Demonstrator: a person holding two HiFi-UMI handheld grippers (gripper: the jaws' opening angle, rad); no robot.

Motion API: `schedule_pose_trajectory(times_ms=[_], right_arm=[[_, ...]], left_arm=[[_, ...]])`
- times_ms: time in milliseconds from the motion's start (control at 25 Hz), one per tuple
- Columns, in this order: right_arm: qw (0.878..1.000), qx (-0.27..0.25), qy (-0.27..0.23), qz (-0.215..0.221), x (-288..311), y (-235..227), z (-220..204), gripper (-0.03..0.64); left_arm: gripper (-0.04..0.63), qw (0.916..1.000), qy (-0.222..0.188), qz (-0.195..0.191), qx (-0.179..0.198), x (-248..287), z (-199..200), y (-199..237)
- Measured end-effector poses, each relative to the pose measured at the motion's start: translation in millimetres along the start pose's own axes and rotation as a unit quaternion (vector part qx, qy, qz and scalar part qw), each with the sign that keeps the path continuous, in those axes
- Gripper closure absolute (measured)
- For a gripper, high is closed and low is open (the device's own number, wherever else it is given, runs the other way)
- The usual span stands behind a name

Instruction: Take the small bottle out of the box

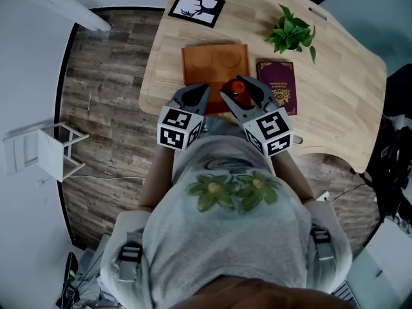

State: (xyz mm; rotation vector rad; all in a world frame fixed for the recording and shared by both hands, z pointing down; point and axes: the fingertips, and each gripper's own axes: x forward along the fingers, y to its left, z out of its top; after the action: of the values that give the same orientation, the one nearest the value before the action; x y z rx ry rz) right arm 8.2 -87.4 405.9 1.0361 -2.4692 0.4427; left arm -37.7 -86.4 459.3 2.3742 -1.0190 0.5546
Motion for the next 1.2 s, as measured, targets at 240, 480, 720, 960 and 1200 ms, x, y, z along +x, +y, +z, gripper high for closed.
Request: schedule_pose_trajectory(times_ms=[240,480,720,960,1200], right_arm=[[1.0,-0.005,-0.021,0.005,-7.0,4.7,11.1,0.396],[1.0,-0.011,-0.028,0.006,-11.6,4.6,16.5,0.396],[0.999,-0.02,-0.035,0.005,-16.6,5.4,20.8,0.396],[0.999,-0.024,-0.041,0.007,-21.8,6.4,23.4,0.396],[0.999,-0.026,-0.045,0.007,-26.5,6.9,25.4,0.396]], left_arm=[[0.588,1.0,-0.006,0.001,0.001,-2.4,3.1,-0.3],[0.588,1.0,-0.01,0.0,0.002,-2.4,5.2,-2.3],[0.588,0.9999,-0.012,0.0,0.003,-2.9,4.8,-4.7],[0.588,0.9999,-0.012,0.0,0.005,-1.4,5.2,-7.8],[0.588,0.9999,-0.013,-0.001,0.008,-0.3,5.2,-10.4]])
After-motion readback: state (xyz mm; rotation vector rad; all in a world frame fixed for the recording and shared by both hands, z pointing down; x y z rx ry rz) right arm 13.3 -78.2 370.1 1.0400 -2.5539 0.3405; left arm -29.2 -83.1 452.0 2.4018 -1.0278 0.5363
